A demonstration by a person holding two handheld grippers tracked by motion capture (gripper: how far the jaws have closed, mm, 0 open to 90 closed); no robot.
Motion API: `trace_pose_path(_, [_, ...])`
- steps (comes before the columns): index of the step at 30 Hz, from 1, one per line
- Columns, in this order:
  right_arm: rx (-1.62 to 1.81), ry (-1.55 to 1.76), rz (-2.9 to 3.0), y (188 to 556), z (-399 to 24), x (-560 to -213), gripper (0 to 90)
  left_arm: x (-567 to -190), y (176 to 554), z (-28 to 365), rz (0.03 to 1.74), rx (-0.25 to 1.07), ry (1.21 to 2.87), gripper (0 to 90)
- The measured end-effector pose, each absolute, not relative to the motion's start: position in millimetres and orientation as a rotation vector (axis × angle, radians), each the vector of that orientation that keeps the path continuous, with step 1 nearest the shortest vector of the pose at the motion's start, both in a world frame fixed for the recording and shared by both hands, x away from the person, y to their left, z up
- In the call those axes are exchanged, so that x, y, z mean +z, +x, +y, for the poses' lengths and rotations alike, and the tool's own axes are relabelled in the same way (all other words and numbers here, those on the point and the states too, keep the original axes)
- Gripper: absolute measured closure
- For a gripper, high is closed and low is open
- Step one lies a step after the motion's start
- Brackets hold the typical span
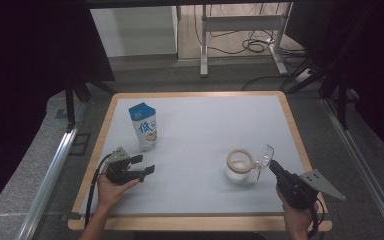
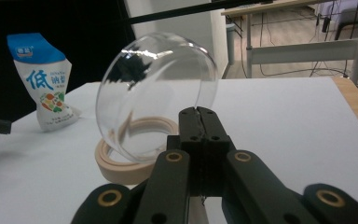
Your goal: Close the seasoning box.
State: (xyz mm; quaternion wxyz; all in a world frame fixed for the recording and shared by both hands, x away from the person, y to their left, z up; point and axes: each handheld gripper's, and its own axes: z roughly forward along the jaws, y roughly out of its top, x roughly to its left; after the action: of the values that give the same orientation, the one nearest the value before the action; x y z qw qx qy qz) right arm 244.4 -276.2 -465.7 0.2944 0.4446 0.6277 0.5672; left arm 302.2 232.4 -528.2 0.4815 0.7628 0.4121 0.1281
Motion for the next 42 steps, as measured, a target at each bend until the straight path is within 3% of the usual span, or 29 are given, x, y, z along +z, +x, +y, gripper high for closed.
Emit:
trace_pose_path(24, [1.489,1.047,1.923,271,-208,-470,90.0,-539,294,218,0.982,0.265,1.902,28.2])
trace_pose_path(36, [1.496,1.046,1.924,269,-216,-465,90.0,-538,293,217,0.979,0.267,1.897,28.2])
trace_pose_path(42, [1.492,1.099,1.85,270,-247,-463,88.7,-537,294,219,0.982,0.269,1.89,28.2])
